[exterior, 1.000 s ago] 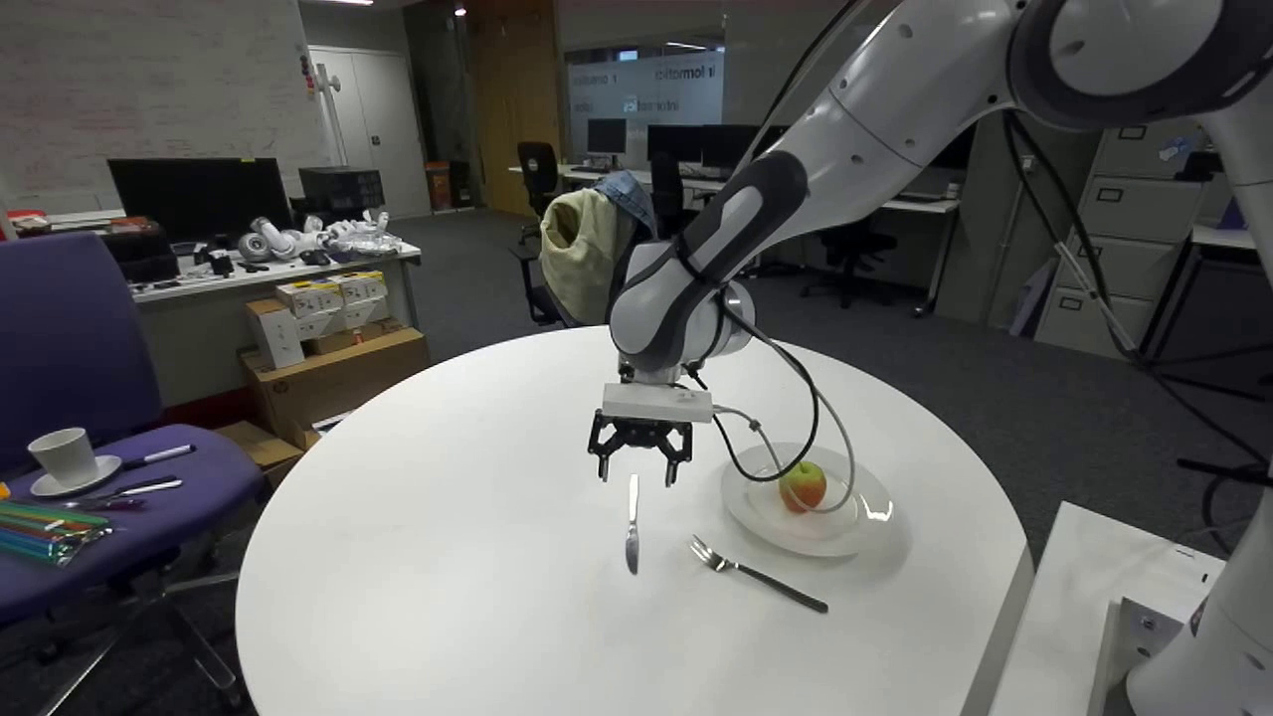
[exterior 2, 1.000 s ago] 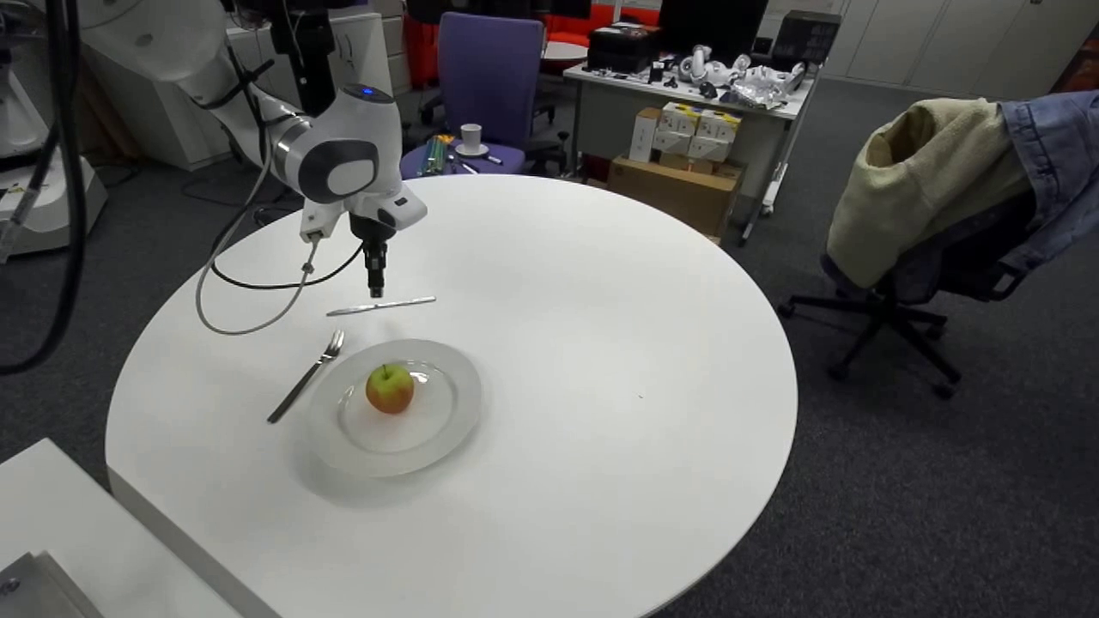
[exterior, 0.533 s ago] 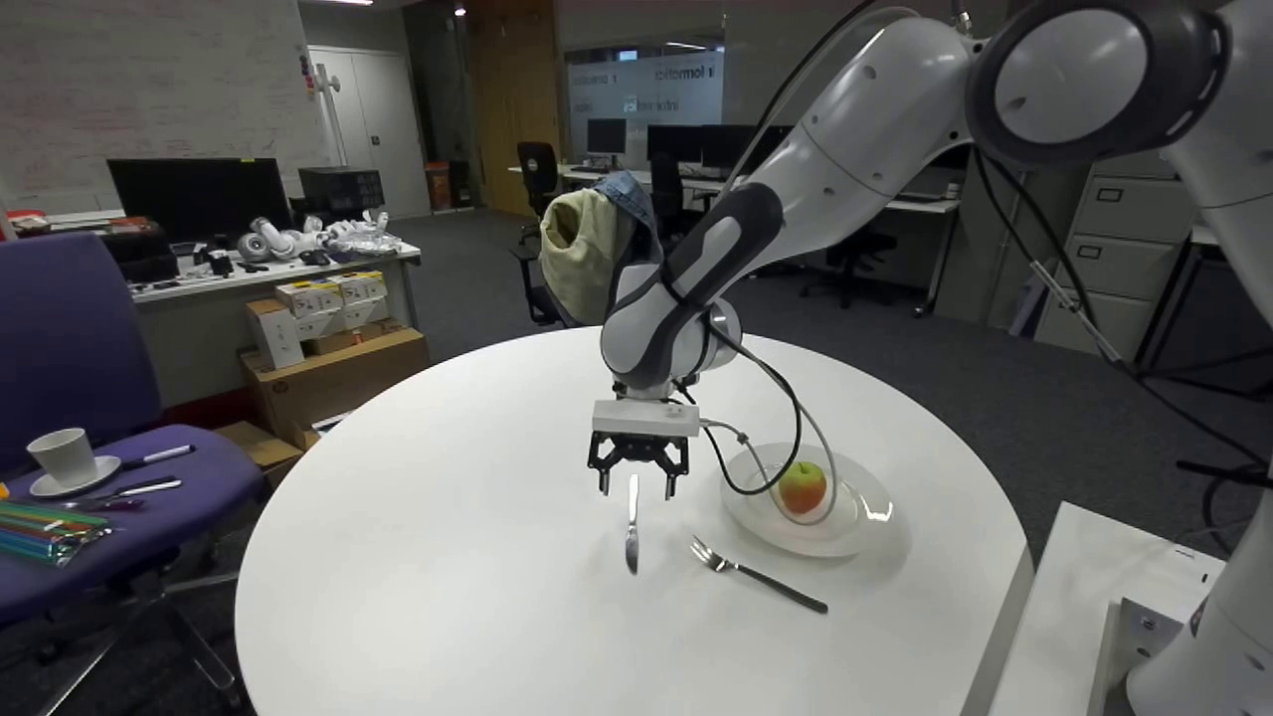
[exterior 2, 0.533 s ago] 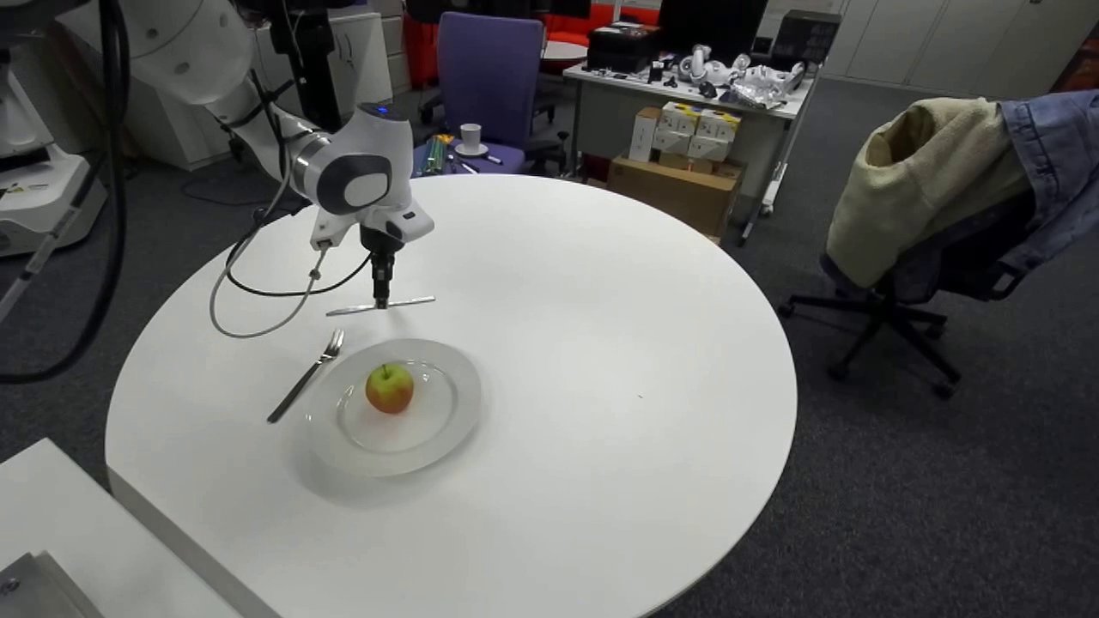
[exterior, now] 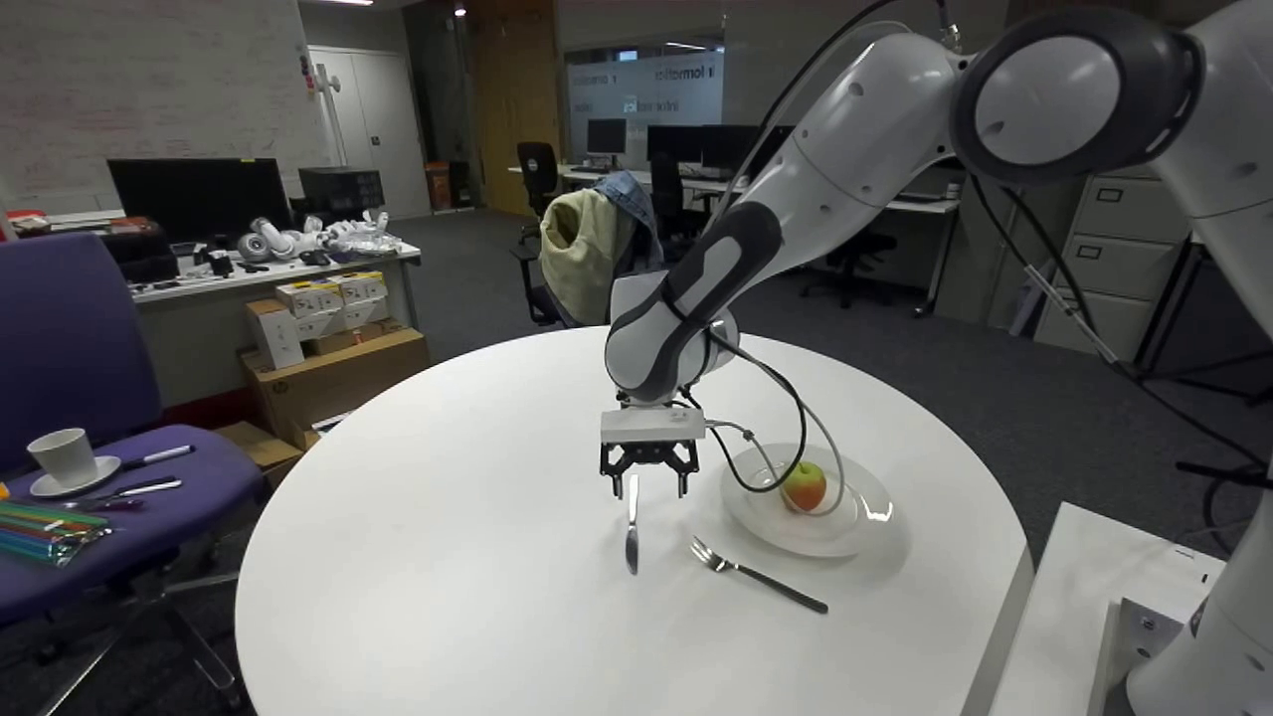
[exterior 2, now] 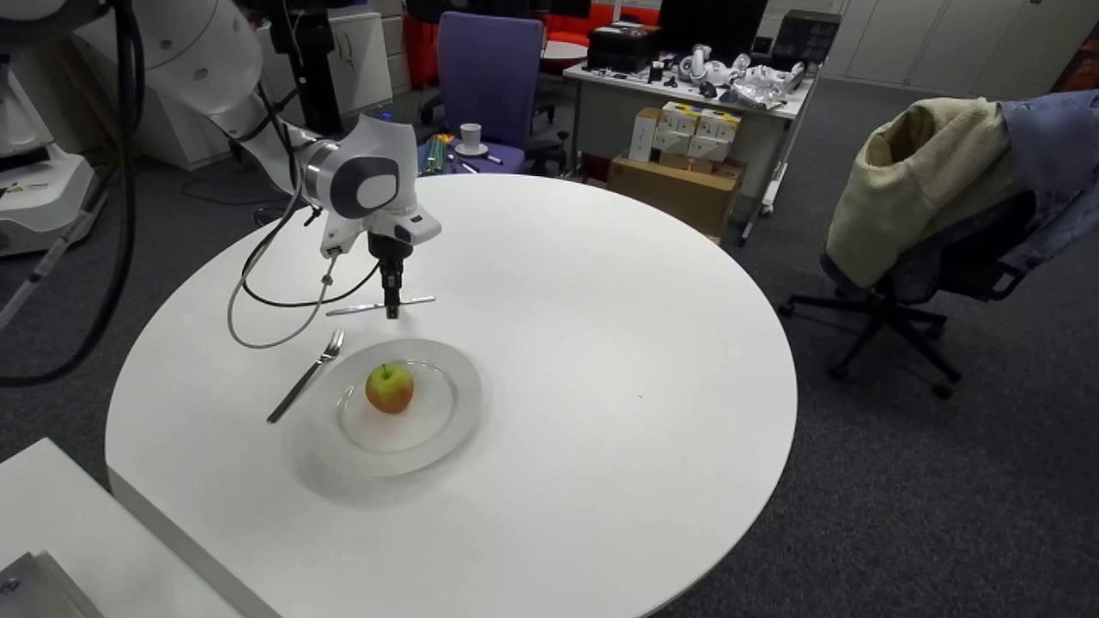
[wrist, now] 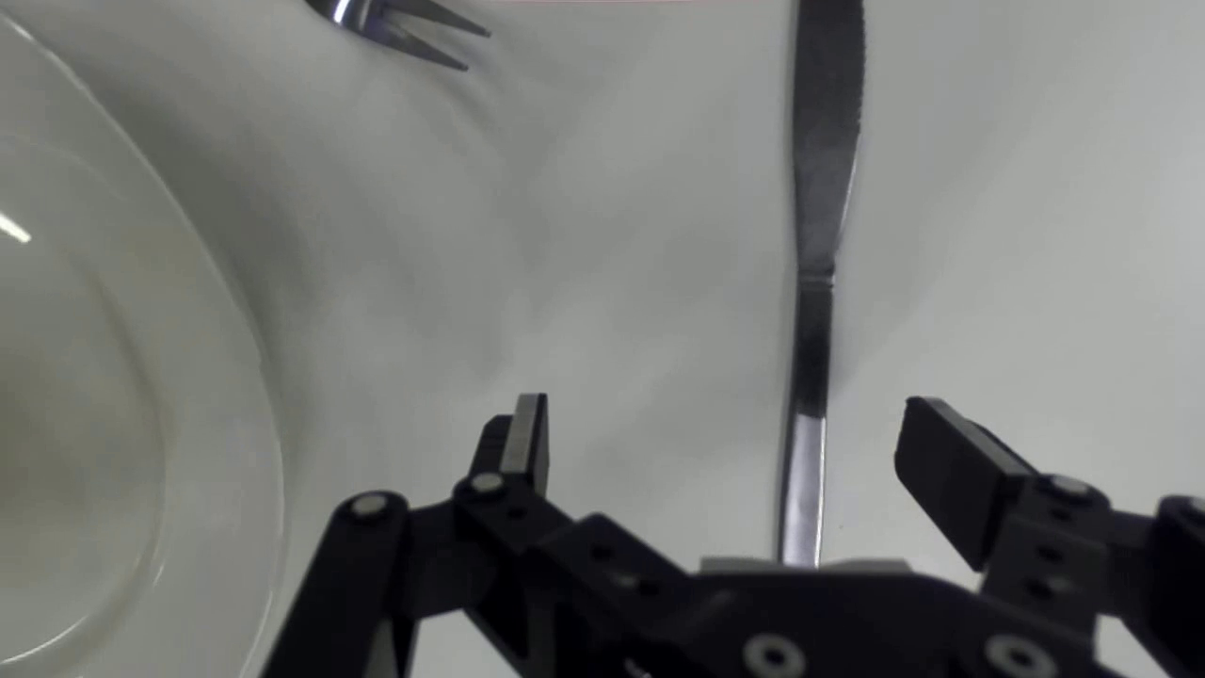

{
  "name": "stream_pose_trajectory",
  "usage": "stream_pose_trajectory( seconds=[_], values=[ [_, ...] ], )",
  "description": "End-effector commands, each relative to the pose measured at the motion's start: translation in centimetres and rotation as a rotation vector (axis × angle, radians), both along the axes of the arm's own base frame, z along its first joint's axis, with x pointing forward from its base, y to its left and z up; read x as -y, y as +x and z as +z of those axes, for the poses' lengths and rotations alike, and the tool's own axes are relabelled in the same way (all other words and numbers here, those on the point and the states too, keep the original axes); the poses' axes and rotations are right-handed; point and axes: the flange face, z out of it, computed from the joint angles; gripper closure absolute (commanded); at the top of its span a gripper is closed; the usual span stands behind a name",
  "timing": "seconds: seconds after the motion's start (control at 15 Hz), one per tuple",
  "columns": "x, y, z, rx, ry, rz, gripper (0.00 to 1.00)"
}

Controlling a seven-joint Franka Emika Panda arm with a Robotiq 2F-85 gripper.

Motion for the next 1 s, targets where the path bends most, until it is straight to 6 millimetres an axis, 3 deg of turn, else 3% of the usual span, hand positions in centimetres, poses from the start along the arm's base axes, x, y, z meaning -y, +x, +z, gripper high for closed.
stream_pose_trajectory(
  seconds=[0.0, 0.93],
  values=[
    [-0.19, 0.61, 0.36, -0.012, -0.063, 0.012, 0.00],
    [-0.82, 1.60, -0.06, 0.049, -0.111, 0.022, 0.00]
  ],
)
